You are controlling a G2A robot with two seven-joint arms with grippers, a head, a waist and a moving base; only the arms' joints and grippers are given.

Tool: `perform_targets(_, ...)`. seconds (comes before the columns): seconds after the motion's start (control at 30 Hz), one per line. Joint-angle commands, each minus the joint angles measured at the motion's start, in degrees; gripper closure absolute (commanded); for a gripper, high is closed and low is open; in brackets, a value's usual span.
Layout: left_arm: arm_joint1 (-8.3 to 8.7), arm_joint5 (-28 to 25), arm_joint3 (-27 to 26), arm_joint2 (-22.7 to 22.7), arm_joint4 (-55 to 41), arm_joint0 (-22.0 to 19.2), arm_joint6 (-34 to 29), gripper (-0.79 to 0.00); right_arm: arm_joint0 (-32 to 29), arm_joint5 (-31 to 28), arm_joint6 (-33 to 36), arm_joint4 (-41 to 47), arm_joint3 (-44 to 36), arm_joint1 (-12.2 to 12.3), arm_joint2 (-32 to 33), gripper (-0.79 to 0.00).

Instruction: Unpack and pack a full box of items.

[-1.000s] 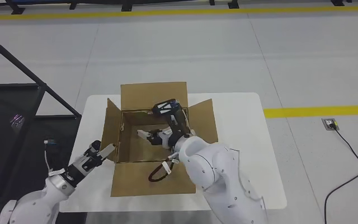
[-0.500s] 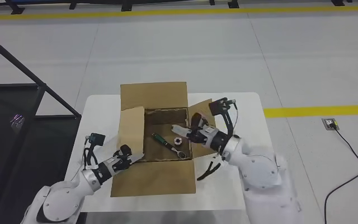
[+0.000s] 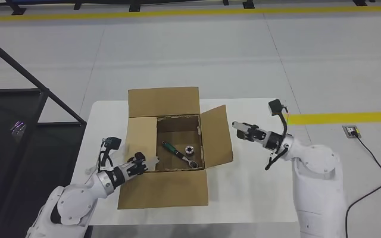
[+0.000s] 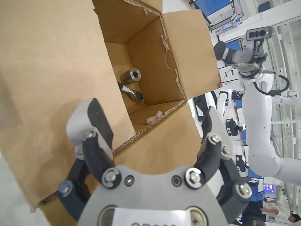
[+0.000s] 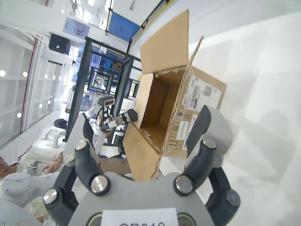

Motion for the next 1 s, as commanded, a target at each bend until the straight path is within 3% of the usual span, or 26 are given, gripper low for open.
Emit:
perform_targets(0.0,0.00,0.2,0.2,0.3,0.2,-0.2,0.0,-0.785,3.5,-0.3,4.4,-0.7,4.7,0.5,-1.5,-0.785)
perform_targets(0.17,0.03,0.4,0.4,0.4,0.2,-0.3,0.3,-0.785,8.6,-6.1,10.6,2.3,9.9,1.0,-6.2,-0.785)
perform_targets(0.47,0.14,0.1,-1.3,-1.4,-2.1,1.0,2.5,-0.785,10.0,-7.2,9.6,10.8,5.0,2.4,-19.9,-0.785)
perform_targets(0.63,0.54,-1.2,-2.6,-7.0,-6.3,3.5,4.5,-0.785,14.2,-7.7,8.1,9.1,10.3,2.5,-26.9,-0.785)
perform_targets(0.83,1.34,-3.3,-1.2,-17.2,-13.9,7.7,3.0,-0.785,20.4,-5.0,3.5,7.0,20.8,0.9,-34.8,-0.785)
perform_targets(0.97,1.54,-3.7,0.7,-20.7,-16.1,9.7,3.5,-0.785,23.6,-5.1,0.3,7.1,27.1,-0.4,-38.9,-0.785)
